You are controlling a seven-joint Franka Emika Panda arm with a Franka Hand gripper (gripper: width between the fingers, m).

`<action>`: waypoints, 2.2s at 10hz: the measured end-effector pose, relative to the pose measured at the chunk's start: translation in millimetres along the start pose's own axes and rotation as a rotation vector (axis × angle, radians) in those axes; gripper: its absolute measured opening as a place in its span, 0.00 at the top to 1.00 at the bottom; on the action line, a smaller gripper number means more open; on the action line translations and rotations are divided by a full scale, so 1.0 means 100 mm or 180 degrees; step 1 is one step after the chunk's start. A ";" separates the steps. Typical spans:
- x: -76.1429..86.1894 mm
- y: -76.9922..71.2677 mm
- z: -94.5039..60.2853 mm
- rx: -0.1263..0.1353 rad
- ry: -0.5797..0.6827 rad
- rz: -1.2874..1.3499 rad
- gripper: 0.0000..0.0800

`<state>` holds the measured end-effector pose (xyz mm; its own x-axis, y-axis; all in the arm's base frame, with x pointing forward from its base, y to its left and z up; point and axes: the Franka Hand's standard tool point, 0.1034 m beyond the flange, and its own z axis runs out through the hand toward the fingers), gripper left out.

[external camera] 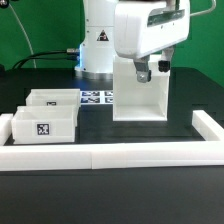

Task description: Assemble drawer

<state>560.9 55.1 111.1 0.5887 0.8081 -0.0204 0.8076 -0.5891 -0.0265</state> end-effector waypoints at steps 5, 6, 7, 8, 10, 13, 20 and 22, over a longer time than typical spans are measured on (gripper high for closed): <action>0.00 0.00 0.00 0.0001 -0.0001 0.0000 0.19; 0.00 0.00 0.00 0.0001 -0.0001 0.0000 0.19; -0.02 -0.02 0.00 -0.0007 0.0016 0.0106 0.19; -0.12 -0.13 -0.01 -0.0038 0.0036 0.0353 0.19; -0.22 -0.43 -0.11 -0.0077 0.0034 0.0821 0.19; -0.30 -0.71 -0.24 -0.0104 0.0020 0.1160 0.19; -0.32 -0.74 -0.24 -0.0143 0.0085 0.1623 0.19; -0.39 -1.01 -0.25 -0.0202 0.0061 0.2308 0.19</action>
Offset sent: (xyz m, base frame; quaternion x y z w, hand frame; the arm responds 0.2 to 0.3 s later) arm 0.0000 0.0000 0.0000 0.0000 0.0000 0.0000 1.0000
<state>457.2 82.6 139.4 0.9767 0.2147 0.0066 0.2142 -0.9757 0.0452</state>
